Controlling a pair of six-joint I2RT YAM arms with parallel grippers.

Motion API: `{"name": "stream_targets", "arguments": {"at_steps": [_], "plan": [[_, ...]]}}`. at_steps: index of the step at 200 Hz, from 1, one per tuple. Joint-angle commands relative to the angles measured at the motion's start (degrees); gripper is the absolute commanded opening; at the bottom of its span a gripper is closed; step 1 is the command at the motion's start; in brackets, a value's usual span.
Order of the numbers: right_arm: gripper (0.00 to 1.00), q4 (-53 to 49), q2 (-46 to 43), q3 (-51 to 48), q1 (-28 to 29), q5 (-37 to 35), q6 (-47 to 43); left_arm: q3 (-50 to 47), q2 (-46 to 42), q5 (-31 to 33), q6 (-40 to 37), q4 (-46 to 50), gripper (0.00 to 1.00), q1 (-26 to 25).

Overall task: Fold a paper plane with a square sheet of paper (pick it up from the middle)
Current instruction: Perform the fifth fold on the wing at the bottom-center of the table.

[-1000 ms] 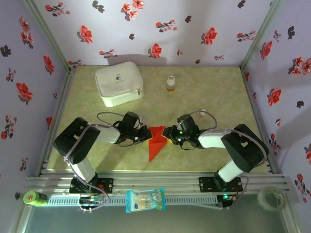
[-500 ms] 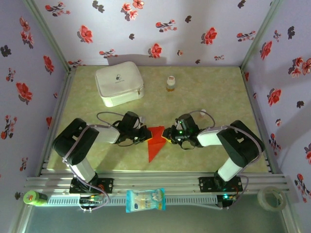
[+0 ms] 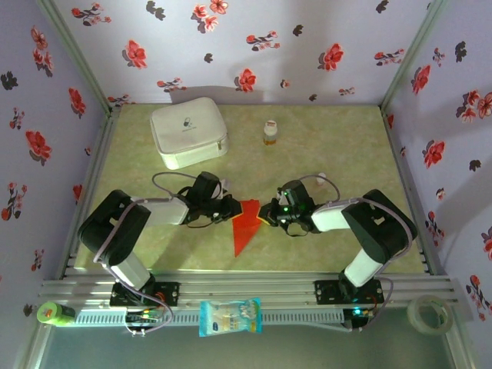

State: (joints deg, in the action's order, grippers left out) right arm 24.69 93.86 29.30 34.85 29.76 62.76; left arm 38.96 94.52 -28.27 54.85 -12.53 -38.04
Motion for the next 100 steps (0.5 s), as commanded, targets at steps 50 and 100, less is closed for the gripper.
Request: {"name": "stream_targets", "arguments": {"at_steps": [50,100], "plan": [[0.07,2.2,-3.6,-2.6,0.7,-5.1,5.3,3.0,2.8,1.2,-2.4,2.8,0.12,2.2],[0.09,2.5,-4.5,-2.9,2.7,-6.1,6.6,2.8,5.7,0.4,-2.3,1.2,0.08,2.2]]}}
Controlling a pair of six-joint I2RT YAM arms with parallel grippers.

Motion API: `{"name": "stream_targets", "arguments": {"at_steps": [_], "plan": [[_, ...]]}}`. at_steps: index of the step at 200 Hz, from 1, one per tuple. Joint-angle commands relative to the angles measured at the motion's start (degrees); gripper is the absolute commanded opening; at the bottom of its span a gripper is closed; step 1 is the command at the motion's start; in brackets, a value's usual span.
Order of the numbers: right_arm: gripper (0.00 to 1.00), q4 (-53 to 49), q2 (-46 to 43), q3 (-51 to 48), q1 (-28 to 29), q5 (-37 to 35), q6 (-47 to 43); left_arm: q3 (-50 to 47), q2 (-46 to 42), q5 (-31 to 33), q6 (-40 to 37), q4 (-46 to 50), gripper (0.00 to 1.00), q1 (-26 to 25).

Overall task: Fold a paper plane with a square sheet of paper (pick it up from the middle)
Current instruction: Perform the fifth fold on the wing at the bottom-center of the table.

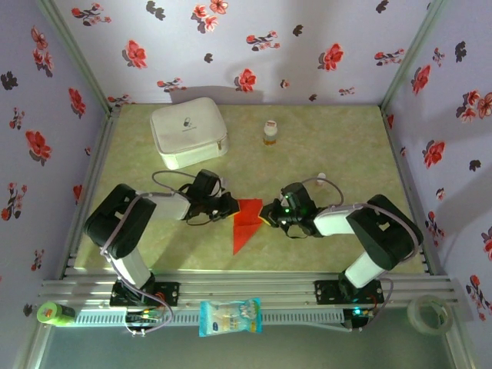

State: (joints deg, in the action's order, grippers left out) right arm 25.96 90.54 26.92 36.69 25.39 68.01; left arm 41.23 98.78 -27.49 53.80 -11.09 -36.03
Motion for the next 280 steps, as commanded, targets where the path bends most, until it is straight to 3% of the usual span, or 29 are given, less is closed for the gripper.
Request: {"name": "stream_targets", "arguments": {"at_steps": [1,63,226,280], "plan": [[0.09,1.2,-1.2,-0.5,0.8,-1.7,1.3,0.6,1.5,-0.4,-1.2,-0.3,0.08,0.2],[0.29,2.3,-1.0,0.5,0.4,1.1,-0.7,-3.1,2.2,-0.4,-1.2,-3.1,0.06,0.2],[0.31,1.2,4.3,4.6,-3.2,9.9,-9.7,-2.6,2.6,-1.5,-1.7,-3.9,0.06,0.2],[0.32,-14.8,5.1,9.9,-4.1,9.1,-21.4,-2.3,2.8,-1.5,-1.3,-3.8,0.05,0.2]]}}
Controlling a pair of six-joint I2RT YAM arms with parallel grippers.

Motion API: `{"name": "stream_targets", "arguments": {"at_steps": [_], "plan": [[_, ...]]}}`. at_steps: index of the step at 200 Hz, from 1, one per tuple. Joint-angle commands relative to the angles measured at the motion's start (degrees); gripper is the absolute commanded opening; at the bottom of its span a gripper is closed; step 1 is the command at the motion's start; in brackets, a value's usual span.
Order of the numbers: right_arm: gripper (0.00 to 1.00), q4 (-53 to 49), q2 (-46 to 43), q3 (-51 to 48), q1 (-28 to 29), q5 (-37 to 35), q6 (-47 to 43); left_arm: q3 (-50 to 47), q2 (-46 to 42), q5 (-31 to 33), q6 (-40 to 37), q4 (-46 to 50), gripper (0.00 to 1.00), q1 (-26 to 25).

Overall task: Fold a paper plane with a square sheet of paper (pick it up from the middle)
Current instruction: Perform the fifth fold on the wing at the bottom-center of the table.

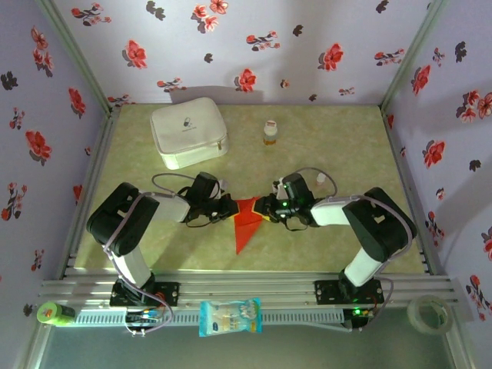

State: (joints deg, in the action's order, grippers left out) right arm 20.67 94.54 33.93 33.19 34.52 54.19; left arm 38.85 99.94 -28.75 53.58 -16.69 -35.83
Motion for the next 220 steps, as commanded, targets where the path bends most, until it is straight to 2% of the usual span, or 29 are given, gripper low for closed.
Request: {"name": "stream_targets", "arguments": {"at_steps": [1,67,122,147,179,220], "plan": [[0.32,-9.6,1.1,3.0,-0.6,0.0,-7.7,0.0,1.6,-0.3,-1.2,1.7,0.05,0.0],[0.21,-8.0,3.9,4.6,-1.0,1.4,-7.3,0.3,1.6,-0.3,-1.2,1.7,0.05,0.0],[0.10,-5.6,2.0,2.8,-1.4,1.4,-4.9,0.3,0.4,-0.3,-1.5,2.2,0.07,0.0],[0.05,-5.3,-0.5,1.6,-1.4,0.1,-3.5,-1.1,-3.9,0.9,-1.0,0.6,0.16,-0.1],[0.03,-4.7,-4.8,-0.5,-1.4,-3.7,1.0,-1.6,-13.1,6.1,-4.0,4.7,0.39,0.0],[0.01,-6.6,-10.6,-4.4,-1.1,-13.7,11.2,-0.8,-19.3,9.3,-9.9,11.4,0.40,-1.8]]}}
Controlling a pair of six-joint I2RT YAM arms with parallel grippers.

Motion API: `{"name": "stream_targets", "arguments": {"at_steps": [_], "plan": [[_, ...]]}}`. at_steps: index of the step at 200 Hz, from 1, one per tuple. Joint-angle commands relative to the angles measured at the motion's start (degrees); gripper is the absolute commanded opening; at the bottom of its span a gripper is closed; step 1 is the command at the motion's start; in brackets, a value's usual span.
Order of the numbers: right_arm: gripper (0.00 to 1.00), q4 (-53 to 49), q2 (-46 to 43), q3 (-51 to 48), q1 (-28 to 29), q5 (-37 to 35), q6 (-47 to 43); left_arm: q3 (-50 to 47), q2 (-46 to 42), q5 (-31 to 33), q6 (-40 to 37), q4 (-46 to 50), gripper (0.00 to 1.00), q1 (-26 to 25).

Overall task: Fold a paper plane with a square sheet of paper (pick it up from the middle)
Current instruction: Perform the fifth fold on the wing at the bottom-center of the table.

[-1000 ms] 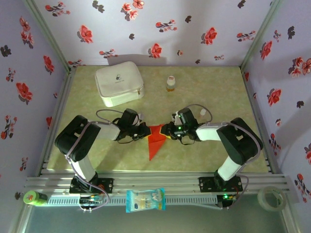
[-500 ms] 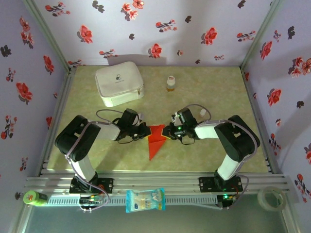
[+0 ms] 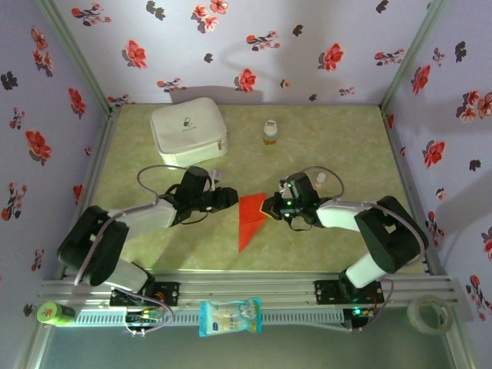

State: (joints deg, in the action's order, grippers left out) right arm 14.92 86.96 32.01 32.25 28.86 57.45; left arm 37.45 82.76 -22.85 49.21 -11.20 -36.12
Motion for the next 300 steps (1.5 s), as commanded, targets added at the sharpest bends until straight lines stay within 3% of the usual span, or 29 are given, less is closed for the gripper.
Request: {"name": "stream_targets", "arguments": {"at_steps": [1,51,111,161,217,300], "plan": [[0.01,-0.9,-3.1,-2.6,-0.2,-8.2,8.2,0.5,-2.3,3.6,-5.7,6.0,0.40,-1.6],[0.00,-2.3,-11.7,-6.9,0.8,-17.3,16.7,-0.6,-7.1,21.3,-15.8,10.3,0.42,-14.9],[0.00,-3.2,-11.8,-6.1,0.9,-15.8,17.9,6.5,0.7,29.8,-22.2,17.0,0.46,-25.1],[0.00,-2.8,-11.9,-6.2,0.8,-15.7,17.5,11.0,7.3,30.6,-24.3,17.9,0.47,-28.9],[0.00,-3.1,-11.8,-6.1,0.8,-15.4,17.2,16.4,13.4,35.8,-26.5,21.9,0.46,-31.7],[0.00,-2.8,-11.4,-5.7,0.7,-15.0,17.5,18.4,16.9,42.4,-28.6,24.3,0.45,-33.5]]}}
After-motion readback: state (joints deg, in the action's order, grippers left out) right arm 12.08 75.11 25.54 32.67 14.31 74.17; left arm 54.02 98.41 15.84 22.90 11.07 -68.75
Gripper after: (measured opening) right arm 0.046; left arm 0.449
